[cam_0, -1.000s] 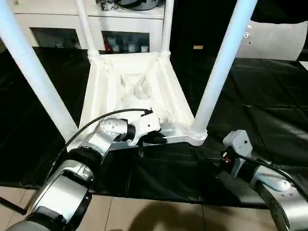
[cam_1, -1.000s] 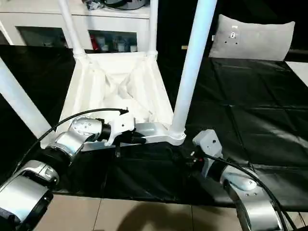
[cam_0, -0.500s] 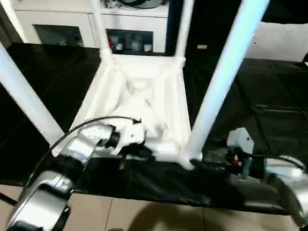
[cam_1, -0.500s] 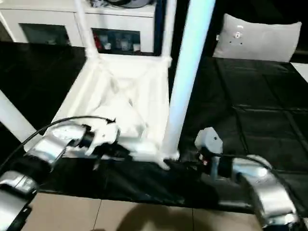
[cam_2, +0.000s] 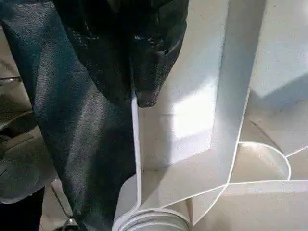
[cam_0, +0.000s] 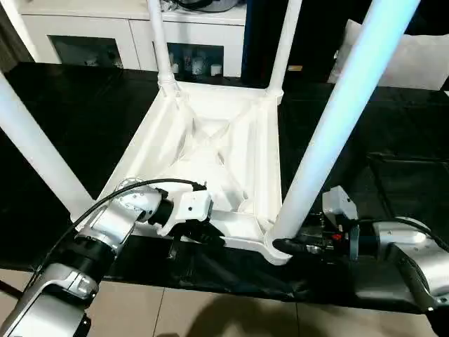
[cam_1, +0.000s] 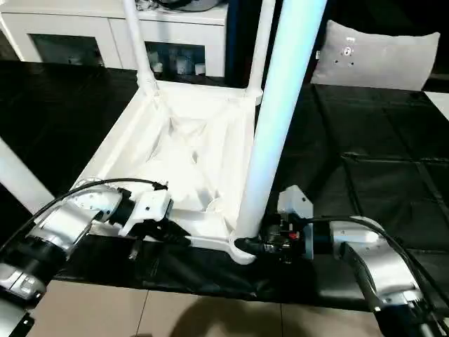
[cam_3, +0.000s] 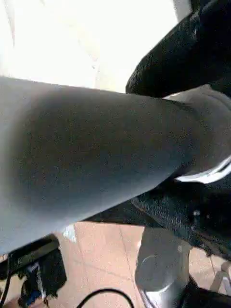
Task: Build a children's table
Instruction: Rotate leg to tighten
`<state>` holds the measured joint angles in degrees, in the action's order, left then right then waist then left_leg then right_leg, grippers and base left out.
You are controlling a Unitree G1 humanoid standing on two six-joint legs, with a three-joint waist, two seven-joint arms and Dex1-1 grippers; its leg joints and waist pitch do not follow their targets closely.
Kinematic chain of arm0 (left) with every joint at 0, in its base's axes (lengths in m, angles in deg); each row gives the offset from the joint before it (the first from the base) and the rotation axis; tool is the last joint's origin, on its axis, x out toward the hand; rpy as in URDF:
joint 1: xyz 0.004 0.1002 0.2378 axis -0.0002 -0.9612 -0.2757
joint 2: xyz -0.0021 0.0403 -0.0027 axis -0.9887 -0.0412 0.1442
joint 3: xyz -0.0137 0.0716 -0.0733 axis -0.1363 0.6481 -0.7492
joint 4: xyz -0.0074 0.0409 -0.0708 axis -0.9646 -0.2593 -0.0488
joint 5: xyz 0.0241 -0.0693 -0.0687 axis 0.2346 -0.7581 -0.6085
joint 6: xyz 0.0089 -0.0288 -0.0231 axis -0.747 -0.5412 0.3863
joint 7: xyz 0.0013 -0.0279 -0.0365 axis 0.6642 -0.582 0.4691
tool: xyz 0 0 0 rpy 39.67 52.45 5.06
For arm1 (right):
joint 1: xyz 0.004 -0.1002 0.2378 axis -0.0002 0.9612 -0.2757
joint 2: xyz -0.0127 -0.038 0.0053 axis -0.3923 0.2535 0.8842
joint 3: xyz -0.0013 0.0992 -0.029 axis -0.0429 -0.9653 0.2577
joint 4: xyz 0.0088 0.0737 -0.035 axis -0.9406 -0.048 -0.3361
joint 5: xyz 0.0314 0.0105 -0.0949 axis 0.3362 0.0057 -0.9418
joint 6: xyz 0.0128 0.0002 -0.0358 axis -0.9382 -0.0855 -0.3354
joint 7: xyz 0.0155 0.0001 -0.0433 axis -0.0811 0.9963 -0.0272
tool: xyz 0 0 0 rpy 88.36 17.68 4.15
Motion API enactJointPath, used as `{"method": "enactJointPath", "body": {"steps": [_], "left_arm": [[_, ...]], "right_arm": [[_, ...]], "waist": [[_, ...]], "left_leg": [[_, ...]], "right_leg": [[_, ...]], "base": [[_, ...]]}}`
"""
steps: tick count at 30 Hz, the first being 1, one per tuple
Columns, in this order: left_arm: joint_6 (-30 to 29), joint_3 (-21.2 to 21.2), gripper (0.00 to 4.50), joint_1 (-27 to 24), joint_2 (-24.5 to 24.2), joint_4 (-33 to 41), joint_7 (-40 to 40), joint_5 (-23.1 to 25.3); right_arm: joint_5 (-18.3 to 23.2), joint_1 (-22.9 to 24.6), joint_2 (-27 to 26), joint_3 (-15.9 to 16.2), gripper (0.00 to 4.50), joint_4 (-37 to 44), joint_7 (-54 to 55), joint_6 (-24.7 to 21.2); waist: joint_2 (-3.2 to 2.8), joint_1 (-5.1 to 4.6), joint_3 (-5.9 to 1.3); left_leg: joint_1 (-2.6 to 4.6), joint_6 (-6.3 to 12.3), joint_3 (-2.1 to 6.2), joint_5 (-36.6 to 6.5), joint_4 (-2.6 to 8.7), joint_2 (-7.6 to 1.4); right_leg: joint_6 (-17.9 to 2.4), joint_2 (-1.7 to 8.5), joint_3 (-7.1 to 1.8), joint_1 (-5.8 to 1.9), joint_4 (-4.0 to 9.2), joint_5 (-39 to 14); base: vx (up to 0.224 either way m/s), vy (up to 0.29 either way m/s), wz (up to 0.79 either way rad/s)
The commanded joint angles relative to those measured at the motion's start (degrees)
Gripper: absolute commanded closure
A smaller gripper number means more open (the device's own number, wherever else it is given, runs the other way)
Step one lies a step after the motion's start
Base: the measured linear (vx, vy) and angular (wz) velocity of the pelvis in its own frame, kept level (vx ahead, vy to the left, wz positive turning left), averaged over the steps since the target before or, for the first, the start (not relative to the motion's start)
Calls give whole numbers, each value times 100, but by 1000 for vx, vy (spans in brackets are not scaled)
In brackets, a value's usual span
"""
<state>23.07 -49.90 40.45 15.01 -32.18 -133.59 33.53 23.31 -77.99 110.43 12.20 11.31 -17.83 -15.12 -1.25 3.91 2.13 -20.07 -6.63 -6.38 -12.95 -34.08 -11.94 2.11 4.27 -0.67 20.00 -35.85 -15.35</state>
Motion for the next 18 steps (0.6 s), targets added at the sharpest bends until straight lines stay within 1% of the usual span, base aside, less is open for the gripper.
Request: {"method": "enactJointPath", "body": {"steps": [1,2,3,5,6,8,9,10,11,12,13,14,15,16,17,18], "left_arm": [[-43,225,450,-94,-29,105,-195,108],[-85,211,450,-105,-23,134,-174,96],[-226,158,450,-120,32,180,-111,25],[-332,89,450,-122,113,190,20,-28],[-441,54,450,-133,154,212,137,-34],[-615,-4,450,-157,235,246,337,-47],[-801,-40,450,-191,295,332,440,-89],[-801,-40,450,-191,295,332,440,-89],[-1023,-80,450,-220,378,439,561,-142],[-1243,-115,450,-239,456,543,677,-182],[-1557,-186,450,-213,616,627,957,-186],[-1653,-213,450,-198,679,653,1075,-175],[-1851,-274,450,-150,827,687,1378,-120],[-1917,-294,450,-128,882,689,1505,-84],[-2039,-311,450,-90,987,702,1773,24],[-2117,-316,450,-68,1048,711,1935,96]], "right_arm": [[87,-41,-11,-8,219,-14,-42,-40],[85,-41,-9,-2,236,-21,-62,-40],[91,-1,5,27,241,19,-88,-81],[99,60,1,52,244,107,-58,-143],[94,105,-25,78,246,171,9,-195],[24,168,-139,144,250,275,262,-344],[-60,205,-238,205,251,334,471,-443],[-60,205,-238,205,251,334,471,-443],[-222,196,-415,266,251,333,829,-543],[-365,164,-591,296,252,293,1174,-616],[-566,-24,-1013,211,252,28,1914,-685],[-631,-110,-1185,160,253,-92,2211,-707],[-728,-318,-1576,19,253,-368,2865,-792],[-739,-392,-1711,-35,253,-459,3085,-849],[-756,-543,-1962,-152,254,-637,3507,-976],[-760,-628,-2102,-220,254,-731,3744,-1063]], "waist": [[68,11,-346],[70,9,-349],[74,10,-350],[78,9,-346],[70,21,-341],[65,29,-333],[-11,35,-326],[37,23,-302],[29,19,-299],[21,-2,-276],[16,-24,-266],[33,-57,-252],[25,-182,-204],[31,-231,-196],[24,-259,-195],[-31,-309,-192]], "left_leg": [[-19,730,-210,563,286,57],[-27,732,-208,589,284,59],[-28,735,-212,612,282,60],[-28,738,-218,600,278,62],[-21,732,-223,522,286,59],[-26,707,-216,496,295,51],[-12,653,-207,387,305,50],[-12,586,-214,202,327,46],[-13,536,-213,130,341,49],[-5,374,-213,-170,383,47],[-2,301,-214,-272,400,46],[-6,223,-219,-371,415,52],[-25,-73,-188,-841,502,73],[-35,-139,-179,-966,514,72],[-36,-184,-171,-1096,520,78],[-6,-242,-171,-1253,530,74]], "right_leg": [[-1765,87,-6,-278,217,2156],[-1765,86,-4,-286,211,2170],[-1767,89,-4,-284,208,2188],[-1783,89,-6,-280,212,2182],[-1787,95,-8,-271,227,2053],[-1780,105,-10,-273,235,1981],[-1770,112,-4,-244,240,1819],[-1744,111,-5,-240,282,1597],[-1721,115,-10,-244,291,1467],[-1654,123,-10,-224,332,977],[-1637,128,-13,-214,345,799],[-1624,129,-11,-194,354,613],[-1455,138,14,-199,429,-437],[-1395,143,10,-198,445,-729],[-1344,146,12,-196,460,-979],[-1280,149,-6,-141,497,-1182]], "base": [[0,0,0],[0,0,0],[0,0,0],[0,0,0],[0,0,0],[0,0,0],[0,0,0],[0,0,0],[0,0,0],[0,0,0],[0,0,0],[0,0,0],[-67,-12,-8],[-78,2,-13],[-78,2,-13],[-58,14,-8]]}}
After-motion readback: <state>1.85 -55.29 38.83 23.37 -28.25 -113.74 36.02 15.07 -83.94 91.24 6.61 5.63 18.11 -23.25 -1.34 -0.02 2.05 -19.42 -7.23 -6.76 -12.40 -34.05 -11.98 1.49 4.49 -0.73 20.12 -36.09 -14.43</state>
